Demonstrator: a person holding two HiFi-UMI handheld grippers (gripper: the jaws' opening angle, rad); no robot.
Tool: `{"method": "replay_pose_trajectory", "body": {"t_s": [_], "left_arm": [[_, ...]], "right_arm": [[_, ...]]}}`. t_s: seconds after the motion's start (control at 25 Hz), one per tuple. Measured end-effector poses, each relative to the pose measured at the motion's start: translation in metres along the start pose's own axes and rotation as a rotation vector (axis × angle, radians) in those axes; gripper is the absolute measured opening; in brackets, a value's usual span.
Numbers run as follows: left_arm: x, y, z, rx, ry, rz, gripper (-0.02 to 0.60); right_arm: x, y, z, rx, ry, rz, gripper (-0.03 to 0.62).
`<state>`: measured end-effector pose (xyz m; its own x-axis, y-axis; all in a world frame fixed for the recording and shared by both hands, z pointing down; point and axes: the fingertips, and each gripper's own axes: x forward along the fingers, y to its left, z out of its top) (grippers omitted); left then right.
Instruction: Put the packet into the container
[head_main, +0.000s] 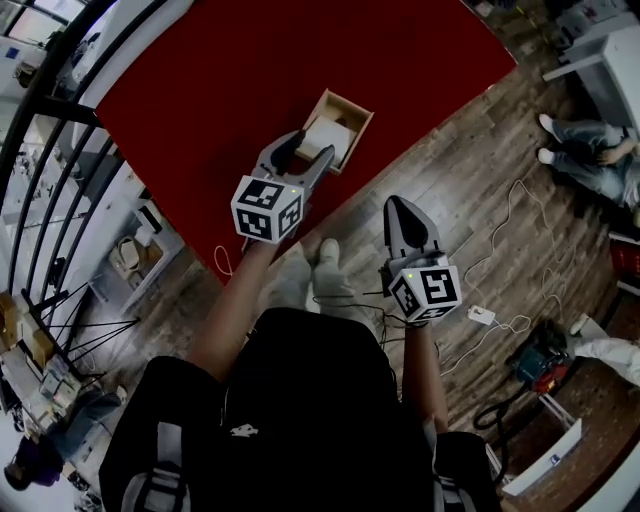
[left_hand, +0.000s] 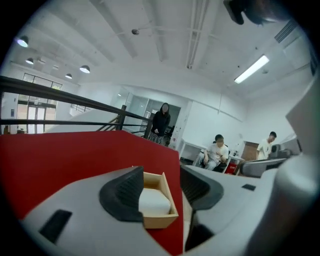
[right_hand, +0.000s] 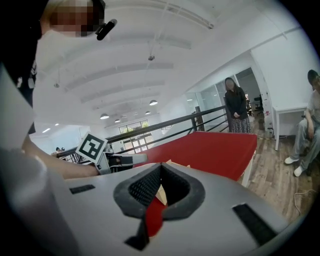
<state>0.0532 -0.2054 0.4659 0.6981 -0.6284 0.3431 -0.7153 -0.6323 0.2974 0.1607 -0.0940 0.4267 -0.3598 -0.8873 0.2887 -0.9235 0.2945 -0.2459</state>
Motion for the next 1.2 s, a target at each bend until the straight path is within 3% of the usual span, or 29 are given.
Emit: {"method": "replay_pose_trajectory", "body": {"t_s": [0.16, 0.2, 0.36, 0.6, 0.92, 1.2], "left_arm": [[-0.048, -0.005, 0.031, 0.037, -0.107, 0.000, 0.043], [-0.061, -0.007, 0.038, 0.038, -0.133, 0.000, 0.028], [-0.105, -0.011, 0.056, 0.028, -0.205, -0.012, 0.011], [-0.153, -0.035, 0.074, 0.072, -0.297, -0.088, 0.008], [-0.168, -0.049, 0.084, 0.125, -0.322, -0.128, 0.008], [-0.175, -0.046, 0.095, 0.137, -0.350, -0.119, 0.008]], "right_arm": [[0.002, 0.017, 0.018, -0.022, -0.031, 0.031, 0.021], [0.001, 0.022, 0.023, -0.026, -0.037, 0.038, 0.021], [0.000, 0.041, 0.040, -0.041, -0.072, 0.066, 0.021], [0.002, 0.060, 0.073, -0.067, -0.152, 0.101, 0.020], [0.009, 0.080, 0.098, -0.114, -0.192, 0.140, 0.020], [0.011, 0.091, 0.102, -0.127, -0.197, 0.165, 0.020]]}}
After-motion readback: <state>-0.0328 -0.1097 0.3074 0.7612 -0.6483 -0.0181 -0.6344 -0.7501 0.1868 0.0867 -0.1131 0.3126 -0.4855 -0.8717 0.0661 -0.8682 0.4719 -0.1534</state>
